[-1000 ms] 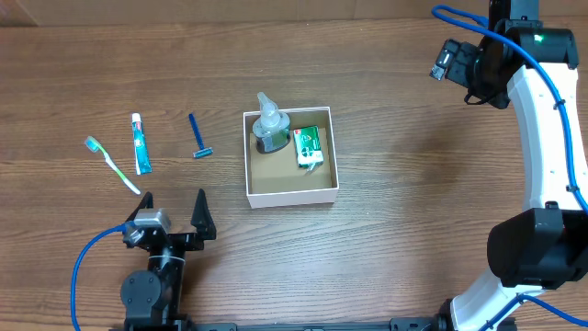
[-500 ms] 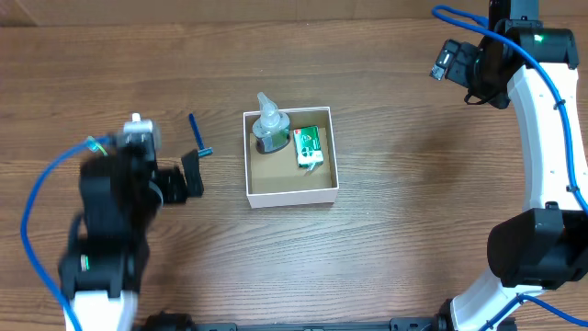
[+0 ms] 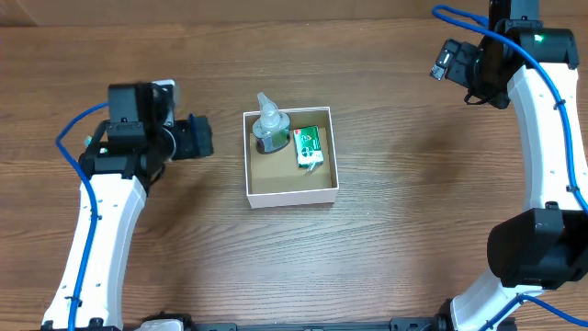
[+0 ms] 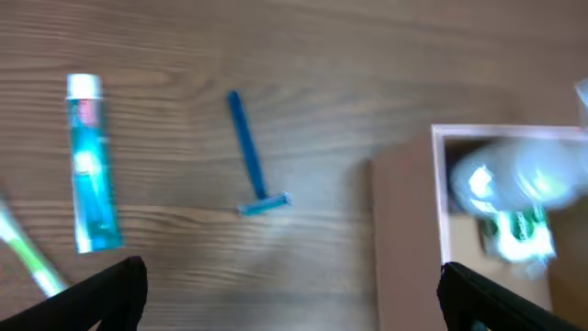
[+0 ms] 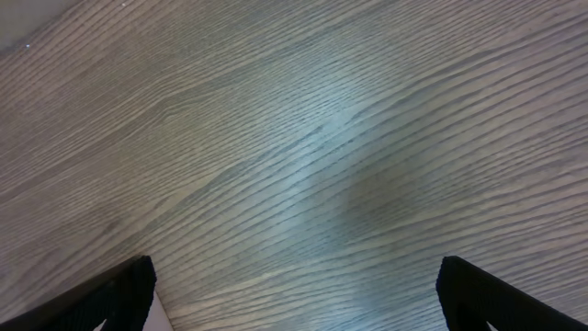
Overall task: Pack container
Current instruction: 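Reach the left gripper to the toothpaste tube and grasp it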
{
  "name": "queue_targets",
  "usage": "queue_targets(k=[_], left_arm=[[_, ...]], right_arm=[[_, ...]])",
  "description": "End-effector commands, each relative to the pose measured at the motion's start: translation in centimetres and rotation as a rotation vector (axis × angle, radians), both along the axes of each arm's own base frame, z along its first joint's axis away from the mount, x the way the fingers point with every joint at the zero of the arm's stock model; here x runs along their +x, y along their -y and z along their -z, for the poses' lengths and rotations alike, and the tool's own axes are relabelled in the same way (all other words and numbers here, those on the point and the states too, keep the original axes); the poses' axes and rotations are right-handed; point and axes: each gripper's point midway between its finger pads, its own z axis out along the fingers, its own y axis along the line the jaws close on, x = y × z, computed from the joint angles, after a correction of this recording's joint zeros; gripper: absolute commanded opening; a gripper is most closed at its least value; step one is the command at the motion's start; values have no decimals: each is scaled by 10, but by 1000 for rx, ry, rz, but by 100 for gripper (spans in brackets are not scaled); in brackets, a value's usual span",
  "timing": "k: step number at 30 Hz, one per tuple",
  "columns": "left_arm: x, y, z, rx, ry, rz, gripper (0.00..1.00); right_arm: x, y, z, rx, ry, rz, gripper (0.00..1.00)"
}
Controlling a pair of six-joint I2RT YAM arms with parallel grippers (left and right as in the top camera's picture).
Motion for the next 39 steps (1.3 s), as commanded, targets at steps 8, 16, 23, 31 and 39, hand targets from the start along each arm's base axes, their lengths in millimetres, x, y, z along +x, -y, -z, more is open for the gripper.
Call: queue_targets(k=[8,16,23,31,39], left_arm=[[4,-129,57,-28,-130,-463,100],[28,-146,87,-8,-221,-433,100],[66,-153,96,0,-347,-359,99],[77,-135,130,22,-423,-282,94],[80,-138,164,49,-465,-272,90]], right_arm=[[3,4,-13,-18,36,10,100],[3,4,-13,-18,36,10,100],[3,4,-13,-18,36,10,100],[3,4,-13,-18,36,10,100],[3,4,-13,-18,36,10,100]])
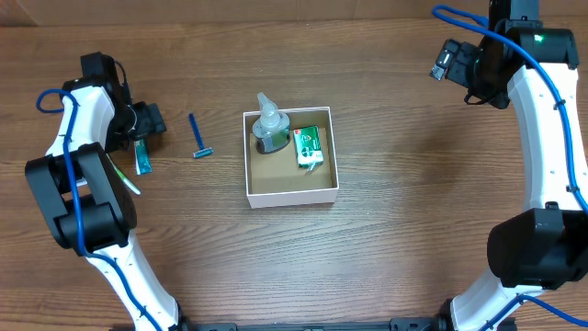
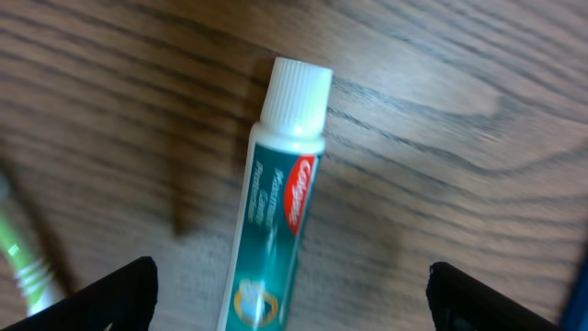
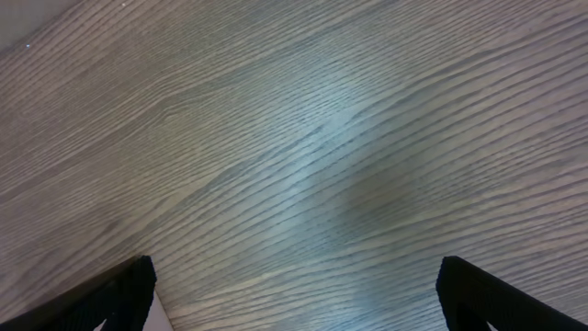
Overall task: Pack container
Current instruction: 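Reach the left gripper to the toothpaste tube and grasp it, then carry the toothpaste tube into the box and release it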
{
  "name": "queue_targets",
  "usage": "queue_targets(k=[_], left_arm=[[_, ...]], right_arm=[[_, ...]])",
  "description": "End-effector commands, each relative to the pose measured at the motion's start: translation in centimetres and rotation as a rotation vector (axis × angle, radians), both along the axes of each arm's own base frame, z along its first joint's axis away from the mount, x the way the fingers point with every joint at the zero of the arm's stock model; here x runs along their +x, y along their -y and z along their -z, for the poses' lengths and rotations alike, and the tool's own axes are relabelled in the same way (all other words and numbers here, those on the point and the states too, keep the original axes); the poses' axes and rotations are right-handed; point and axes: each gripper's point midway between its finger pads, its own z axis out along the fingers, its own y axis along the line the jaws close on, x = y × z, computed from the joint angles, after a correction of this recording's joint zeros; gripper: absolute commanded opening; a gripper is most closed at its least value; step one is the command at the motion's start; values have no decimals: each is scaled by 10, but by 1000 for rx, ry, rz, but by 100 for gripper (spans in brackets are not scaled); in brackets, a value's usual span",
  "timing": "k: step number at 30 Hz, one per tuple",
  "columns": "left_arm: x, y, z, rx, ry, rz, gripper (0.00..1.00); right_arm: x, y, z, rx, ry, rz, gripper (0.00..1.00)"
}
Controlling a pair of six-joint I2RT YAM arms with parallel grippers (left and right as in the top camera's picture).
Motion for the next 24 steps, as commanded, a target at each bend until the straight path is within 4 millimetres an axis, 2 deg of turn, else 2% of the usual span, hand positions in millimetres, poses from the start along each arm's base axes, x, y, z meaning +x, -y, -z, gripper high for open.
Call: queue_targets(k=[1,3,4,5,11,13,15,17,21,24], left_arm=[[9,-4,10,24,3,27,87],[10,-3,15,22,-4,29,74],[9,-2,18,20,-10,31,61],[9,0,19,20,-12,35,53],[18,14,19,20,6,60,34],[19,21,18,10,7,73,25],[20,31,11,-7,-4,91,20],[24,37,0,-15,1,103,19],[38,43,-33,-8,32,123,19],[45,47,-66,-13,55,131,17]], right_arm=[[3,4,-13,-17,35,9,100],[3,4,-13,-17,35,9,100],[3,4,-13,-17,35,9,100],[3,4,-13,-17,35,9,100],[3,4,-13,-17,35,9,100],[3,4,-13,-17,35,9,100],[3,4,-13,-17,35,9,100],[3,4,-13,-17,35,9,100],[3,4,-13,-17,35,9,100],[3,4,-13,-17,35,9,100]])
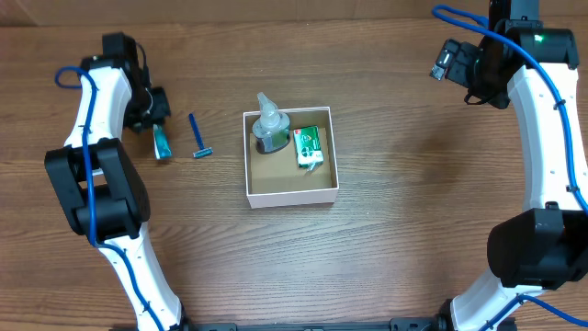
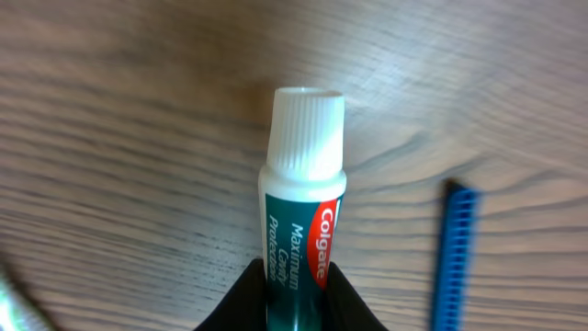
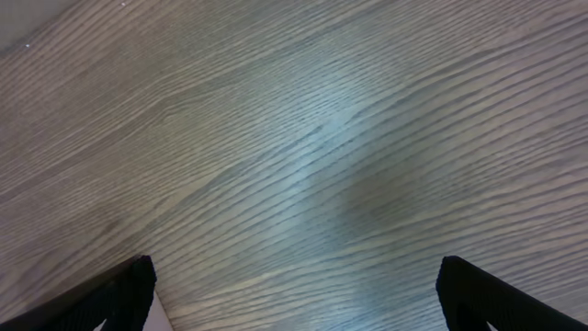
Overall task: Pack container
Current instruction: 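Carry the toothpaste tube into the box and release it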
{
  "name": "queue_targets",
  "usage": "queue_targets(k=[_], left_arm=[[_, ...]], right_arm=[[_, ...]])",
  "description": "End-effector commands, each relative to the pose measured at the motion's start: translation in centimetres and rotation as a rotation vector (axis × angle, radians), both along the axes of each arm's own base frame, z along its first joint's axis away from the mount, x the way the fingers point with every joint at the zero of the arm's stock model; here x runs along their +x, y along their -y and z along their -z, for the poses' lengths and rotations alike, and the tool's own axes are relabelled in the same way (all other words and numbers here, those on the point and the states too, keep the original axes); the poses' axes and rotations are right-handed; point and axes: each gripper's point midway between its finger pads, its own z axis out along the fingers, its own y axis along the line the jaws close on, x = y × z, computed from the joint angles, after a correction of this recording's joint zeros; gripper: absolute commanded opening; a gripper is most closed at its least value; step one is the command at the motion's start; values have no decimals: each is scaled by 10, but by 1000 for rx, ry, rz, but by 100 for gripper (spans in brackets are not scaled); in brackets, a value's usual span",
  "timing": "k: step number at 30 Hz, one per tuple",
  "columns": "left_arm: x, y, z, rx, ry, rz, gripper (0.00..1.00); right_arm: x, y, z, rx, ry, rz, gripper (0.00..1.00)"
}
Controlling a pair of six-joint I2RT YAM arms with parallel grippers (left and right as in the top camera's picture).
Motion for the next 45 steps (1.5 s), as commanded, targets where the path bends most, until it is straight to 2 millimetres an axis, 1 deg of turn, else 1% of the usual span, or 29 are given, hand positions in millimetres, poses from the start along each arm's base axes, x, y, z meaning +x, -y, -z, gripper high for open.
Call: queue_targets(k=[1,2,4,7,9,11,12,14,15,16,18,20,23,25,27,31,34,37,38,39,41,43,44,45], left_arm=[[21,9,-51,-23,79,25,17],[23,13,-64,-32,91,32,17],[28,36,-103,-88,147,136,17],[27,68,-144,-119,205,285,17],[21,97,-168,-102,231,404,17],[13,128,-184,-91,244,520,17],[6,150,-191,-84,249,604,17],[-6,184,-197,-59,240,715,17],[-16,208,-196,-30,223,793,17],[-22,221,-196,-24,215,834,17],[-40,258,-194,-19,196,961,18],[-52,283,-193,-4,190,1042,18],[-66,309,-192,38,185,1114,18],[-72,318,-189,68,173,1147,18],[-77,321,-181,76,142,1166,17],[-91,316,-144,56,-4,1185,15],[-108,316,-118,4,-112,1260,13],[-124,317,-100,-56,-185,1337,14],[-131,320,-95,-100,-200,1380,16],[-138,324,-91,-142,-212,1429,21],[-144,323,-84,-167,-237,1476,25],[-147,319,-77,-164,-262,1495,31],[-145,318,-73,-152,-263,1494,42],[-143,319,-71,-147,-256,1495,48]], right_arm=[[3,4,-13,-17,36,10,100],[3,4,-13,-17,36,10,100],[3,4,-13,-17,36,10,100],[3,4,-13,-17,36,10,100],[3,4,-13,-17,36,10,100],[3,4,-13,-17,36,10,100],[3,4,-13,-17,36,10,100],[3,4,-13,-17,36,10,100],[3,4,-13,-17,36,10,100],[3,4,-13,-17,36,10,100],[3,4,-13,-17,36,10,100],[3,4,-13,-17,36,10,100],[3,4,-13,-17,36,10,100],[3,4,-13,-17,36,10,100],[3,4,-13,-17,36,10,100],[3,4,-13,-17,36,10,100],[3,4,-13,-17,36,10,100],[3,4,-13,-17,36,10,100],[3,4,-13,-17,36,10,100],[3,4,-13,-17,36,10,100],[3,4,-13,-17,36,10,100],[3,4,-13,-17,36,10,100],[3,4,-13,-17,36,10,100],[3,4,-13,-17,36,10,100]])
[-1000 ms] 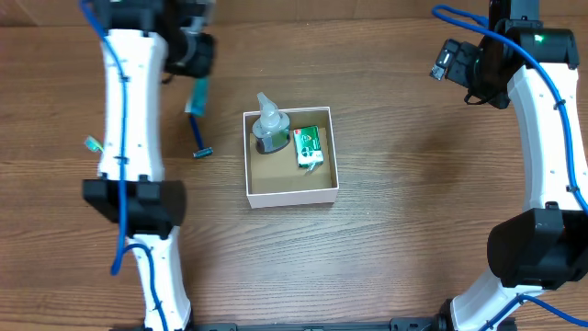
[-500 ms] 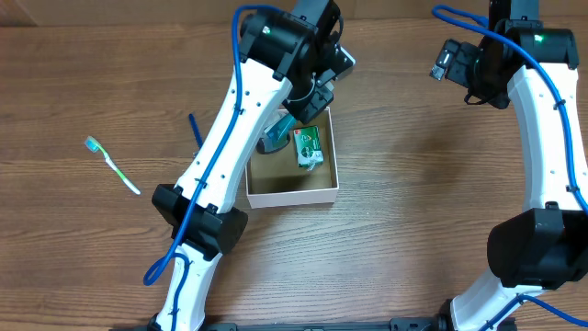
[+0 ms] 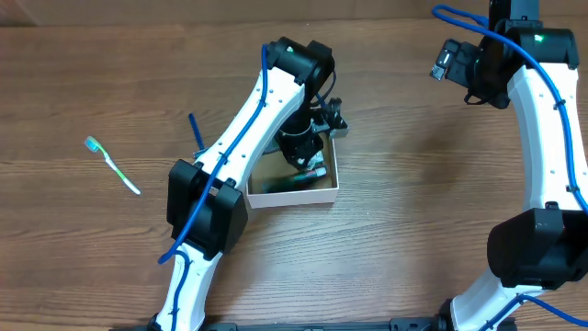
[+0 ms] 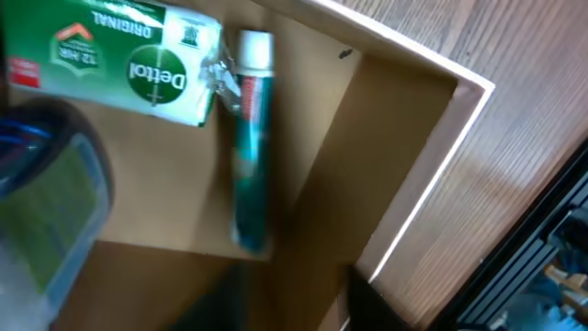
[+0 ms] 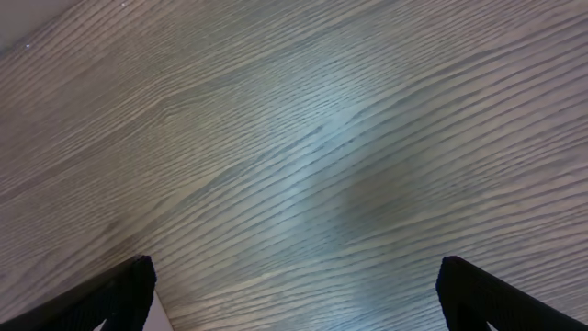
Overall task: Pack container
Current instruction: 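Carry the toothpaste tube into the box and release it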
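The white box [image 3: 292, 196] sits mid-table. Inside it, the left wrist view shows a teal toothpaste tube [image 4: 250, 138] lying flat with its white cap toward a green Dettol soap pack [image 4: 119, 64], and a clear sanitizer bottle [image 4: 46, 184] at the left. My left gripper [image 3: 308, 152] hangs over the box, blurred. Its jaws stand apart and hold nothing. The left arm hides most of the box from overhead. Far at the back right, my right gripper [image 5: 294, 299] is open over bare wood.
A blue razor [image 3: 195, 129] lies left of the box, half hidden by the left arm. A green-and-white toothbrush [image 3: 112, 164] lies further left. The box rim [image 4: 423, 193] is close under the left fingers.
The left gripper was shut on the toothpaste at the table's left, beside the razor. Now it is over the box, open, and the tube lies inside. The right arm is unchanged.
My left gripper was open just left of the box, with toothpaste, razor and toothbrush lying on the table. Then it was open right over the toothpaste at the far left, then shut on it. Now the tube lies in the box beside the soap.
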{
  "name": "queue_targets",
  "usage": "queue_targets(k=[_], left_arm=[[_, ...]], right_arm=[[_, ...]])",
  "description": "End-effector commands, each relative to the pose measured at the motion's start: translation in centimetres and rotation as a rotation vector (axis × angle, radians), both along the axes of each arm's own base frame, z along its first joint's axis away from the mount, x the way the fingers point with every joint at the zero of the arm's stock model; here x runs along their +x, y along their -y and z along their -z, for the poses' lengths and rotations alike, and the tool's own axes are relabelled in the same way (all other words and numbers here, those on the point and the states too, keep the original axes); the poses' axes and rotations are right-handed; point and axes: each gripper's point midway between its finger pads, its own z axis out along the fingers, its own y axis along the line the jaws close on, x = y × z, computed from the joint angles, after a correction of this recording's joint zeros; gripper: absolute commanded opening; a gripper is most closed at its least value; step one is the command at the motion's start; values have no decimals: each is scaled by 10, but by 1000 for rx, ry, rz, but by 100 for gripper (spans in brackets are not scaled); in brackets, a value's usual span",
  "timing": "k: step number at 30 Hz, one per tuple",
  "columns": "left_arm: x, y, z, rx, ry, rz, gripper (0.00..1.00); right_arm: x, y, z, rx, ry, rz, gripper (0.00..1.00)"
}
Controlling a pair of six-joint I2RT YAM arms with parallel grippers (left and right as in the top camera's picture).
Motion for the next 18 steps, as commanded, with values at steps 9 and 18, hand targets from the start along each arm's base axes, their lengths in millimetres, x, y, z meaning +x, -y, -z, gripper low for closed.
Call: queue_targets(k=[9,18], left_arm=[[21,11,-57,-56,183,-91,52],[55,-62,-157,-16,560,-524,57]], right_arm=[[3,5,-13,-18,35,10,100],[3,5,-13,-18,35,10,100]])
